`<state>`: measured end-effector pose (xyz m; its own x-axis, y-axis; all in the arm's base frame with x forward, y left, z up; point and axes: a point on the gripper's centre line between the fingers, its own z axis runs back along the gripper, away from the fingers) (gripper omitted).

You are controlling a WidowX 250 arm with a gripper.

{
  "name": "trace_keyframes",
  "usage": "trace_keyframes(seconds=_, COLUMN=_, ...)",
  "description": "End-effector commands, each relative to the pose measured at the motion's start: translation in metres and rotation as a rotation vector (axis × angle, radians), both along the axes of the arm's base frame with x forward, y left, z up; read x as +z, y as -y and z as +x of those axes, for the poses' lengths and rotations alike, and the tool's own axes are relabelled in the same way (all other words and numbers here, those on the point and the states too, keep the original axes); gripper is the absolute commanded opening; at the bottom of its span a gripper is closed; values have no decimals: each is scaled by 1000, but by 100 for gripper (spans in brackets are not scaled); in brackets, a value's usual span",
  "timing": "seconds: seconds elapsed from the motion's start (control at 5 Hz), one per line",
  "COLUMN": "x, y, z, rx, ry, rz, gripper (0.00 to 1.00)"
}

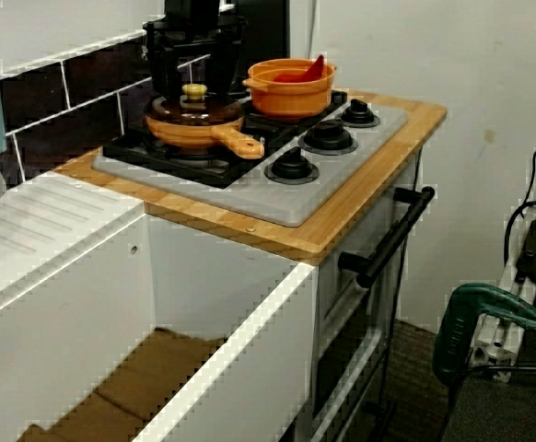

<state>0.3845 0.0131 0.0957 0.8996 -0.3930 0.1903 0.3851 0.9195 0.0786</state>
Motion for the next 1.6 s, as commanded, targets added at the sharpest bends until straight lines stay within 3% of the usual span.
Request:
trace_keyframes(seconds=0.0, x=16, y=0, z=5, rx=28, ry=76, rz=-13, gripper=0)
trace_keyframes(seconds=0.2, x=20, y=-2, z=5, rx=38, ry=71, rz=-15, gripper=0)
trace_keyframes(seconds=0.6, x=51, y=2, z=-3, rx=16, ry=59, rz=-61, gripper=0)
trace_keyframes(seconds=1.0, x=85, y=33, z=-18, rx=-73, ry=47, rz=-108, gripper=0)
trace_keyframes(seconds=1.2, x=91, y=54, z=-23, rx=-111, ry=50, rz=-102, gripper=0)
trace_keyframes(seconds=1.4, x=95, y=77, z=-28, rx=-119, ry=66, rz=-63, gripper=0)
